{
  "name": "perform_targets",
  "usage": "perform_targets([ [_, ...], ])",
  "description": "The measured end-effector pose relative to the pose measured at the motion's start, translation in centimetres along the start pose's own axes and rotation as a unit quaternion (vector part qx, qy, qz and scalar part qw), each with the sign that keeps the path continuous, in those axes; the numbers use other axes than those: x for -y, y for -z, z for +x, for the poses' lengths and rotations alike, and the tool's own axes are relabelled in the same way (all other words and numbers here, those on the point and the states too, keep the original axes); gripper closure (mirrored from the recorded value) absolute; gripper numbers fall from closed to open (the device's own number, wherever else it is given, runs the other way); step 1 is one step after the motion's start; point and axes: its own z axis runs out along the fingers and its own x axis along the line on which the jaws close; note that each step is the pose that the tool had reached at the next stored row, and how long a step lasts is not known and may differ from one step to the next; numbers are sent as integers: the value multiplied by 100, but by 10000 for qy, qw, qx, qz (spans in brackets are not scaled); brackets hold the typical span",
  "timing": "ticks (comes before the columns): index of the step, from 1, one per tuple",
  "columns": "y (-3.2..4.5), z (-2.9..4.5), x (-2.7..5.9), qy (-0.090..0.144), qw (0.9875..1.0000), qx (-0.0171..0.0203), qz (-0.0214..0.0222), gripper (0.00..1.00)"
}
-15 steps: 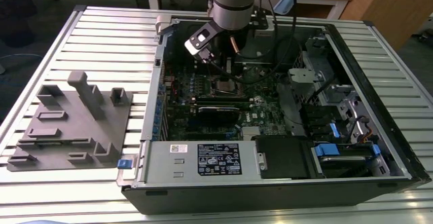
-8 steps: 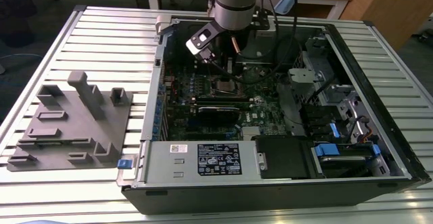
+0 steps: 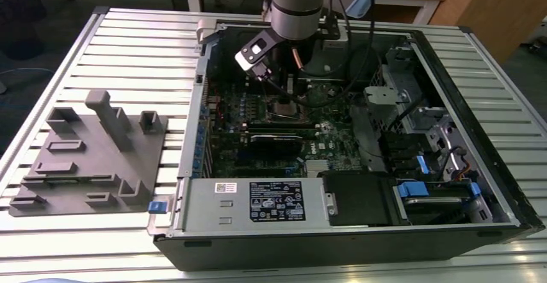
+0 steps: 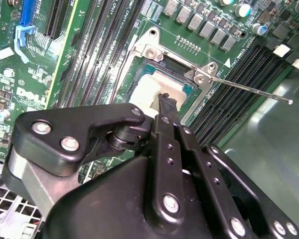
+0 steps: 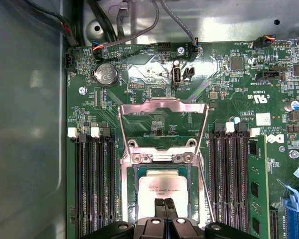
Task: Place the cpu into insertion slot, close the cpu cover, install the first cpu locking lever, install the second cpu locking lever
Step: 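Close the cpu cover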
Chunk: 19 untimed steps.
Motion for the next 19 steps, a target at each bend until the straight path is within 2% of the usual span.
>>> perform_targets([
  [5, -11, 0, 0, 0, 10000, -2, -1, 89],
  [19, 37, 1, -1, 0, 10000, -1, 0, 89],
])
